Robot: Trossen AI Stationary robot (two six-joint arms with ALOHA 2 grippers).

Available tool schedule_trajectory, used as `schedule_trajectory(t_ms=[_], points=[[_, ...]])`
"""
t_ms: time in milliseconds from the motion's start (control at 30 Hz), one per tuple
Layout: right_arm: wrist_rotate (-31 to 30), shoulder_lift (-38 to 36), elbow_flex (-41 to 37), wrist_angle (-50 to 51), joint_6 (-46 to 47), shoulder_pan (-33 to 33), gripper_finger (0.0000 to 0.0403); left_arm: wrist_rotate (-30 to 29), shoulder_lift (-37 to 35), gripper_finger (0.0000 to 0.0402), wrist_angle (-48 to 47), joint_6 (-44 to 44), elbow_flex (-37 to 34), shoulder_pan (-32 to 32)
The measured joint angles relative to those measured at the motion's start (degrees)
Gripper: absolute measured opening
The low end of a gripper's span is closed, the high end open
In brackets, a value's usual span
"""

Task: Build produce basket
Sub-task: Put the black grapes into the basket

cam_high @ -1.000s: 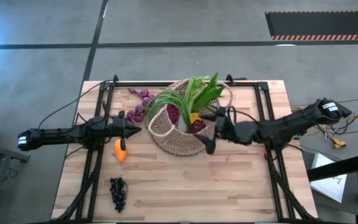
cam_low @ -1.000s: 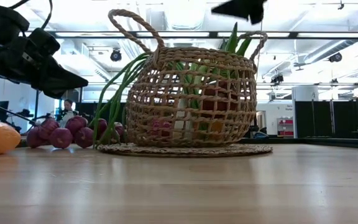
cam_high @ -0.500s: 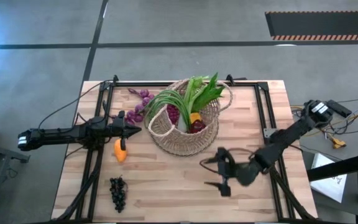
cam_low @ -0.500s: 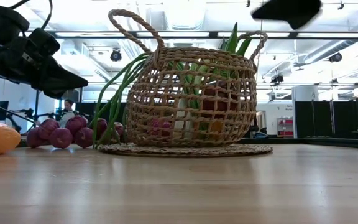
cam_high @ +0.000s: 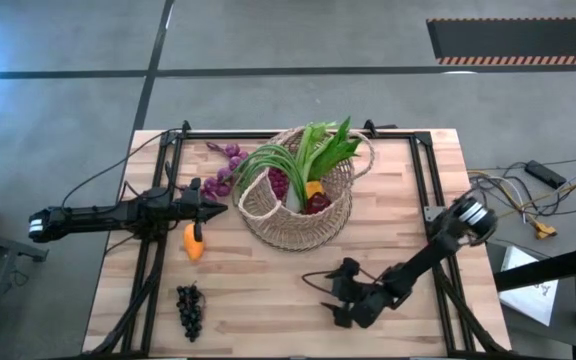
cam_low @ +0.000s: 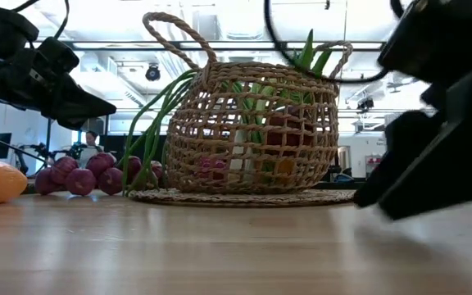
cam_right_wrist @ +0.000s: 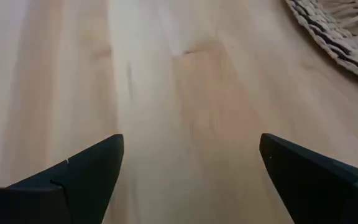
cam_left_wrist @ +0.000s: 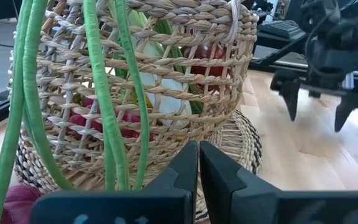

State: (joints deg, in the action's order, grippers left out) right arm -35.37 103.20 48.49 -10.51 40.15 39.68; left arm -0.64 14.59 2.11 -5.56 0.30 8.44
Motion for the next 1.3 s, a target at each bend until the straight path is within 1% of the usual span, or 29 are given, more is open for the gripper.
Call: schedule_trajectory(t_ms=[67,167,400,567,633,733,800,833,900,933,967,1067,1167,1300], points=[[-1.40,2.22,0.40,-2.11,-0.99,-0.67,0.0368,0.00,0.00,0.0000,0.00,0.00,0.00,-0.01],[-2.89,3.83,1.56,-2.47,-2.20,-1.74,0.0368,0.00,0.00,0.0000,0.00,0.00,0.00,-0.02],[-4.67,2.11,3.19,-2.54,-8.03,-3.33,0.0368,0.00,-0.05,0.0000,0.13,0.02,0.00,-0.02],[-5.38,1.20,3.32,-2.18,-9.37,-3.36,0.0368,0.00,0.00,0.0000,4.91,-0.03,0.00,-0.02],[-5.85,1.15,3.32,-2.20,-9.43,-3.35,0.0368,0.02,-0.04,0.0000,6.54,-2.75,0.00,-0.02],[-6.64,1.30,3.32,-2.22,-9.08,-3.32,0.0368,-0.10,0.04,0.0000,10.50,-12.92,0.00,-0.02],[-6.67,1.39,3.30,-2.15,-8.66,-3.32,0.0368,-1.26,0.05,0.0000,15.26,-15.10,0.00,-0.02],[-6.67,1.39,3.30,-2.17,-8.66,-3.32,0.0368,-0.92,0.24,0.0000,17.74,-15.67,0.00,-0.07],[-6.73,1.39,3.30,-2.22,-8.69,-3.32,0.0368,4.10,0.70,0.0000,22.56,-15.34,0.11,-0.96],[-6.74,1.39,3.30,-2.18,-8.71,-3.32,0.0368,6.76,1.00,0.0000,23.38,-14.62,0.36,-1.78],[-6.72,1.39,3.30,-2.17,-8.73,-3.32,0.0368,7.99,1.51,0.0000,22.33,-13.81,1.02,-2.91],[-6.72,1.39,3.30,-2.20,-8.69,-3.31,0.0368,6.60,4.77,0.0000,18.93,-11.73,4.38,-8.06],[-6.72,1.39,3.30,-2.17,-8.69,-3.19,0.0368,2.05,9.31,0.0000,13.12,-10.14,8.22,-14.95],[-6.72,1.46,3.30,-2.20,-8.73,-3.19,0.0368,-7.55,17.41,0.0000,3.38,-9.07,15.42,-26.17]])
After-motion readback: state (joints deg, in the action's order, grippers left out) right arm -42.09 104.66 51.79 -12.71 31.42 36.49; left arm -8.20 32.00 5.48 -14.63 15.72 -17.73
